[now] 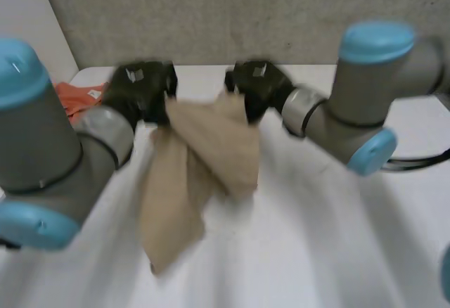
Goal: Fold the laundry.
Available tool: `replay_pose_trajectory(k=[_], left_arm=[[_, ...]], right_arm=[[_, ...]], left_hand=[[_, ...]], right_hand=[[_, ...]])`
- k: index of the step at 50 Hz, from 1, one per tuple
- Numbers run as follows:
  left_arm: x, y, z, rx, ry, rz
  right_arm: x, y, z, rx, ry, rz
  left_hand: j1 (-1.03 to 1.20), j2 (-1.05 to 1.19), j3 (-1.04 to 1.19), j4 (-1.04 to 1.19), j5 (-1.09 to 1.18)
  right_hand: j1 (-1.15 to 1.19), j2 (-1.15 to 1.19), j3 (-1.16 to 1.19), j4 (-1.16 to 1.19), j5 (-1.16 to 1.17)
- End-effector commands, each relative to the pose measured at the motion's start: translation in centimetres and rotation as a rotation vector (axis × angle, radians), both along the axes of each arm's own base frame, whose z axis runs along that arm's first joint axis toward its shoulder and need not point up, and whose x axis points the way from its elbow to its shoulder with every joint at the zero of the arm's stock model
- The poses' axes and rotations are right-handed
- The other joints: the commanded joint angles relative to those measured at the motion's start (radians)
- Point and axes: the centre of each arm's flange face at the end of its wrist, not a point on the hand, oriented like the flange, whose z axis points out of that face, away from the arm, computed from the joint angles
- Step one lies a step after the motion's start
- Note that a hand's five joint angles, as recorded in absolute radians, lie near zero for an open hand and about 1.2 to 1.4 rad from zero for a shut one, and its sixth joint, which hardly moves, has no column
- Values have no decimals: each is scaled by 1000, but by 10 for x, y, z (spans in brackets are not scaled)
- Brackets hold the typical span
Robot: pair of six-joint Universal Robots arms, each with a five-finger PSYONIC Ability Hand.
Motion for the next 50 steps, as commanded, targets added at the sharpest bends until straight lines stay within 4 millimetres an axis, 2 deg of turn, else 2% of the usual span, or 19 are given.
replay_pose_trajectory(k=[1, 2, 5, 8, 11, 15, 16, 17, 21, 22, 24, 25, 26, 27, 30, 36, 41, 47, 50], left_arm=[[13, -25, 88, -293, 133, 104], [15, -25, 95, -319, 144, 108], [16, -23, 99, -348, 159, 107], [14, -23, 84, -322, 142, 98], [11, -29, 59, -278, 114, 97], [7, -39, 15, -187, 52, 99], [6, -40, 7, -167, 38, 98], [5, -40, -11, -122, 4, 96], [2, -28, -51, -16, -91, 66], [1, -24, -57, 1, -110, 58], [0, -11, -71, 43, -165, 34], [0, -9, -74, 53, -178, 30], [0, -6, -76, 59, -195, 23], [1, -3, -76, 60, -215, 27], [3, -1, -68, 39, -215, 33], [13, 6, -28, -52, -164, 56], [24, 26, -6, -91, -125, 54], [37, 58, -15, -43, -155, 31], [37, 76, -27, 25, -193, -8]], right_arm=[[-35, 5, 120, -248, -141, -140], [-41, 12, 132, -261, -143, -145], [-45, 26, 140, -250, -126, -136], [-50, 42, 139, -216, -68, -130], [-54, 54, 127, -186, 33, -122], [-54, 72, 95, -120, 224, -76], [-54, 80, 81, -90, 298, -48], [-54, 85, 72, -69, 342, -31], [-56, 97, 32, 16, 514, 21], [-57, 97, 24, 37, 541, 26], [-58, 99, 10, 80, 577, 35], [-58, 99, 8, 90, 579, 33], [-59, 99, 4, 106, 571, 35], [-59, 98, 4, 107, 562, 30], [-57, 90, 7, 101, 501, -8], [-60, 72, 15, 79, 397, -82], [-90, 66, 31, 75, 371, -159], [-114, 69, 22, 86, 444, -187], [-127, 73, 6, 68, 542, -166]], left_hand=[[251, 205, 209, 199, 257], [251, 205, 209, 199, 257], [251, 205, 209, 199, 257], [251, 205, 209, 199, 257], [251, 205, 209, 199, 257], [251, 205, 209, 199, 257], [251, 205, 209, 199, 257], [251, 205, 209, 199, 257], [251, 205, 209, 199, 257], [208, 161, 166, 155, 214], [-137, -184, -179, -190, -131], [-304, -351, -347, -357, -299], [-524, -571, -566, -577, -518], [-756, -803, -798, -809, -750], [-802, -849, -844, -855, -796], [-811, -858, -853, -864, -805], [-779, -826, -821, -832, -773], [-656, -702, -698, -708, -650], [-538, -585, -581, -591, -533]], right_hand=[[432, 224, 236, 210, 257], [432, 224, 236, 210, 257], [432, 224, 236, 210, 257], [432, 224, 236, 210, 257], [432, 224, 236, 210, 257], [432, 224, 236, 210, 257], [432, 224, 236, 210, 257], [432, 224, 236, 210, 257], [432, 224, 236, 210, 257], [355, 146, 159, 133, 180], [-380, -588, -575, -602, -555], [-598, -806, -794, -820, -773], [-790, -998, -985, -1012, -965], [-790, -998, -985, -1012, -965], [-790, -998, -985, -1012, -965], [-790, -998, -985, -1012, -965], [-790, -998, -985, -1012, -965], [-790, -998, -985, -1012, -965], [-790, -998, -985, -1012, -965]])
